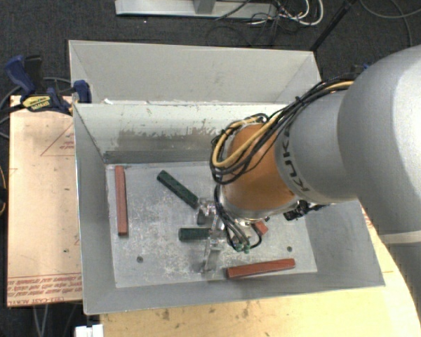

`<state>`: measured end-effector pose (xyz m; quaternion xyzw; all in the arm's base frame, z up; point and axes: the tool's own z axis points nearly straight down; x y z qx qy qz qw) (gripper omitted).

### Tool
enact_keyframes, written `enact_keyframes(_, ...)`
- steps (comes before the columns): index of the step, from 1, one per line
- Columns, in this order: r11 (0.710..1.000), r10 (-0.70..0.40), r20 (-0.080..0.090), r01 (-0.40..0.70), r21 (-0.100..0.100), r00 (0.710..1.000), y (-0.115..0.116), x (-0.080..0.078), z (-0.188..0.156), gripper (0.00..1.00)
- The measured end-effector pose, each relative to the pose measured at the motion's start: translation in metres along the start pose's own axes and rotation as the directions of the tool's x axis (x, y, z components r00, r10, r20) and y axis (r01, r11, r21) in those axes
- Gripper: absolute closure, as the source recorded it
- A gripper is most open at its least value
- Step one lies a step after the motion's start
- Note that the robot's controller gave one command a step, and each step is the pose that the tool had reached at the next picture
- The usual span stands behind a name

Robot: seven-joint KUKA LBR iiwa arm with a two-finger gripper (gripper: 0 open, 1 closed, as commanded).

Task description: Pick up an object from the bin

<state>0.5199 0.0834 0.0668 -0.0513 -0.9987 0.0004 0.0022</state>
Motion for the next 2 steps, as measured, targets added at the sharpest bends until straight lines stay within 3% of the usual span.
enact_keyframes(1,1.000,0.000,0.004,0.000,-0.002,1.000,0.001,-0.001,-0.004,1.00)
enact_keyframes(2,0.926,-0.379,0.014,0.379,0.002,0.925,-0.013,0.002,-0.155,1.00)
